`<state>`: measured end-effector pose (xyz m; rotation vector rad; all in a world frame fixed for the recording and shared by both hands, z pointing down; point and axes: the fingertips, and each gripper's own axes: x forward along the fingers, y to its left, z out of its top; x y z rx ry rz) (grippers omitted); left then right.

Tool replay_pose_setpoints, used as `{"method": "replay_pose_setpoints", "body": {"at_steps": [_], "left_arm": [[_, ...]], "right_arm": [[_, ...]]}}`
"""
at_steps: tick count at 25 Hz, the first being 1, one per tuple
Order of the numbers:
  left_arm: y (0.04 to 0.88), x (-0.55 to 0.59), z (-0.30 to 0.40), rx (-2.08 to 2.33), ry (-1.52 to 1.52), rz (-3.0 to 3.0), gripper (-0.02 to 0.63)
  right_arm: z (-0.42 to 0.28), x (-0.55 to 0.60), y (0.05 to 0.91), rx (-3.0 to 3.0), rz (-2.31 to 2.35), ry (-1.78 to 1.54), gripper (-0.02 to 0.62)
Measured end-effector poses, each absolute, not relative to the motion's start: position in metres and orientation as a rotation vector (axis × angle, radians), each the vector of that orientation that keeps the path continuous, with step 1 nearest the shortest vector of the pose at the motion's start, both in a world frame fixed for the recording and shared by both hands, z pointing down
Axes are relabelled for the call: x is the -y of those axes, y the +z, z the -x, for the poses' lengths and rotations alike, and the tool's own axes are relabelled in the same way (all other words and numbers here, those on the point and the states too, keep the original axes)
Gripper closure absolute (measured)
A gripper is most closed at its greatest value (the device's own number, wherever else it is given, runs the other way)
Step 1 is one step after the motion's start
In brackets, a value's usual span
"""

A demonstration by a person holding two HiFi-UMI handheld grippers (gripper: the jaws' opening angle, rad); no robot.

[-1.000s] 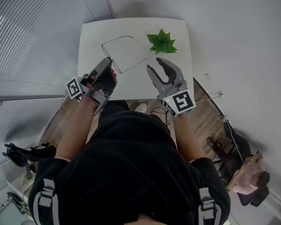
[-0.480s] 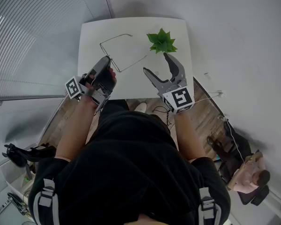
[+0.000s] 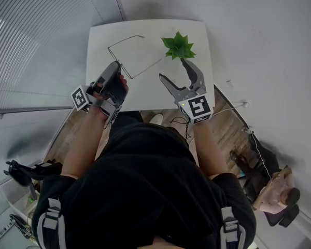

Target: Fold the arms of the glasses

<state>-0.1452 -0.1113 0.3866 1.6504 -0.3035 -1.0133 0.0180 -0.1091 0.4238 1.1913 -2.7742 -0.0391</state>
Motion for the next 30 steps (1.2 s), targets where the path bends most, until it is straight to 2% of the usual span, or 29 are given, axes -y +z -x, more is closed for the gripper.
{"method": "replay_pose_setpoints", "body": {"at_steps": [6,15,20,30], "left_arm": [[0.385,0.112,0.139,0.295,-1.013,-1.639,0.595],[0.377,0.111,0.133,0.273,-1.013,-1.631,0.595],[0.376,0.113,0.128,0.259,-1.011,-1.625,0.595],[0.379,0.117,0.124,0.245,-1.021,-1.607,0.595]], "right_arm": [[-0.018,0.116,0.424,2.74,-1.193,-0.088,0.225],[-0.016,0.122,0.422,2.674,-1.188,-0.199,0.273],[-0.016,0.127,0.423,2.594,-1.187,-0.33,0.327],[-0.01,0.127,0.428,2.45,-1.166,-0.551,0.395]]}}
